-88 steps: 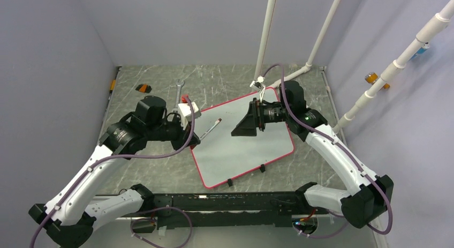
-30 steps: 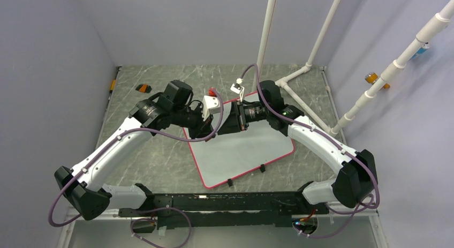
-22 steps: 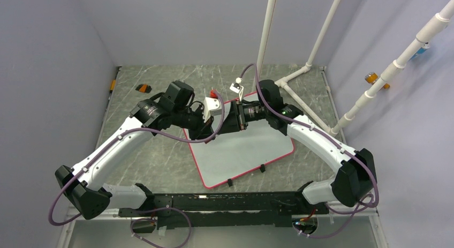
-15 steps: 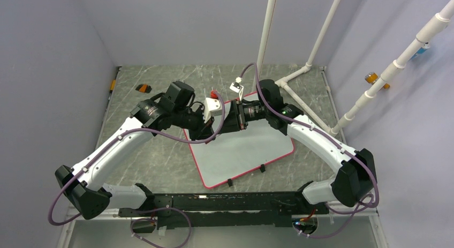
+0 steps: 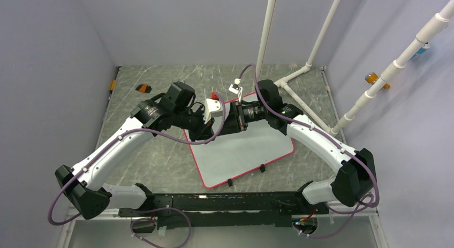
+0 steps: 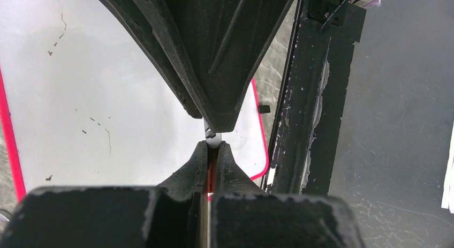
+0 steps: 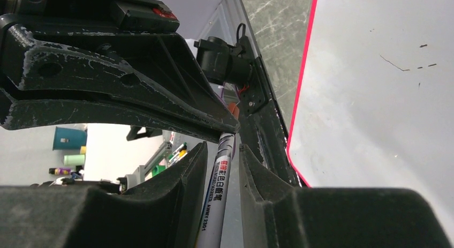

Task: Write a sentence on the whiteboard
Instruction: Pass from the left arm to the right

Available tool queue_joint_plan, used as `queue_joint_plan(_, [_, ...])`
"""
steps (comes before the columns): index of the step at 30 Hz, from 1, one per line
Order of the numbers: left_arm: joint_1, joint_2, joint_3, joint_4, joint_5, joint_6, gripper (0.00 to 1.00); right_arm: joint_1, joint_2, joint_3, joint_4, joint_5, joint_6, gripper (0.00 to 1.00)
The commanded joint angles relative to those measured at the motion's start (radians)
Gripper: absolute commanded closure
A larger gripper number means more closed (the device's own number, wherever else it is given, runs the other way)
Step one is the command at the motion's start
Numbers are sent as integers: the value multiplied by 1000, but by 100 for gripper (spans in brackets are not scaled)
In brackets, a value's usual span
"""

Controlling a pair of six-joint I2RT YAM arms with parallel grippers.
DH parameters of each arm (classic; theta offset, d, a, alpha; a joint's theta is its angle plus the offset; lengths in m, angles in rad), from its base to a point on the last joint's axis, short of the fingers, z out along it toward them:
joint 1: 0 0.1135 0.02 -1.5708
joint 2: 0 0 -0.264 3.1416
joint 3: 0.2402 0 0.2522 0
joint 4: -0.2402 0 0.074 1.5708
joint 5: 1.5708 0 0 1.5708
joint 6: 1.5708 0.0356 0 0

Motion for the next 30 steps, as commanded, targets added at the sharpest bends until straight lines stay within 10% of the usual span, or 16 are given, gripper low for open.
queue_joint_plan(1, [-8, -13, 43, 48, 13, 18, 100, 17, 8, 34, 15, -4, -7, 70])
queue_joint_plan(15, [-8, -27, 45, 58, -19, 11, 98, 33, 23, 49, -8, 5, -21, 100])
queue_joint_plan(24, [-8, -86, 53, 27, -78, -6, 49, 20, -47, 55, -39, 77, -45, 100])
queue_joint_plan(30, [-3, -146, 67, 45, -39, -49, 33, -38, -145, -18, 29, 126, -6, 100])
